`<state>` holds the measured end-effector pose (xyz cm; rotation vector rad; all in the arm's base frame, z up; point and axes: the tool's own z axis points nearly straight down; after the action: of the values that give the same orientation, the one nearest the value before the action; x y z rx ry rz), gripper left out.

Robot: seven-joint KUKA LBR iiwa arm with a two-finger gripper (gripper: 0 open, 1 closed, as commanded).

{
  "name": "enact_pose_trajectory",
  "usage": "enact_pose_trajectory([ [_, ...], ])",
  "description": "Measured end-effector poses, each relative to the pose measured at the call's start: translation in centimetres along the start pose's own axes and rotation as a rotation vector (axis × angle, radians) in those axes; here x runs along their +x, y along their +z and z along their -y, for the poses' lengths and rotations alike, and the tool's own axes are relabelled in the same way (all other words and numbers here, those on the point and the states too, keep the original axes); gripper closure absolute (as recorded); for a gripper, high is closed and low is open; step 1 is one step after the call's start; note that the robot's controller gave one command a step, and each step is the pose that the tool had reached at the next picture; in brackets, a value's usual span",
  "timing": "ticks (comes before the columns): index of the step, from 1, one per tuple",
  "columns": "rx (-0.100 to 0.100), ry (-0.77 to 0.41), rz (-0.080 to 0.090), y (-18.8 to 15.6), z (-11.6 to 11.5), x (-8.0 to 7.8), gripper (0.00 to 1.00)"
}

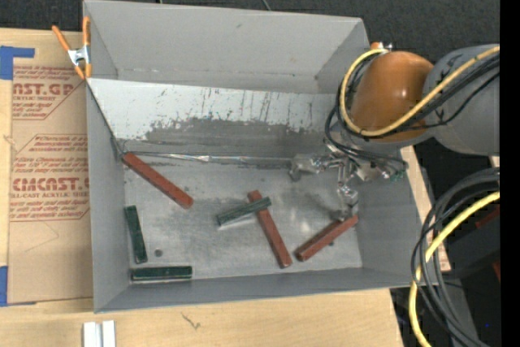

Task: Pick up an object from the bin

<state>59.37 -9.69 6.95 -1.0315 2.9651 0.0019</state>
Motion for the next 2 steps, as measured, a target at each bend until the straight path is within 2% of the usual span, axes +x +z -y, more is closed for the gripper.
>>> enact_pose_trajectory([
  [1, -0.002, -0.152, -0.001, -1.41, -1.48, 1.94, 0.00],
  [2, -0.001, -0.211, -0.002, -1.98, -1.97, 2.59, 0.00],
])
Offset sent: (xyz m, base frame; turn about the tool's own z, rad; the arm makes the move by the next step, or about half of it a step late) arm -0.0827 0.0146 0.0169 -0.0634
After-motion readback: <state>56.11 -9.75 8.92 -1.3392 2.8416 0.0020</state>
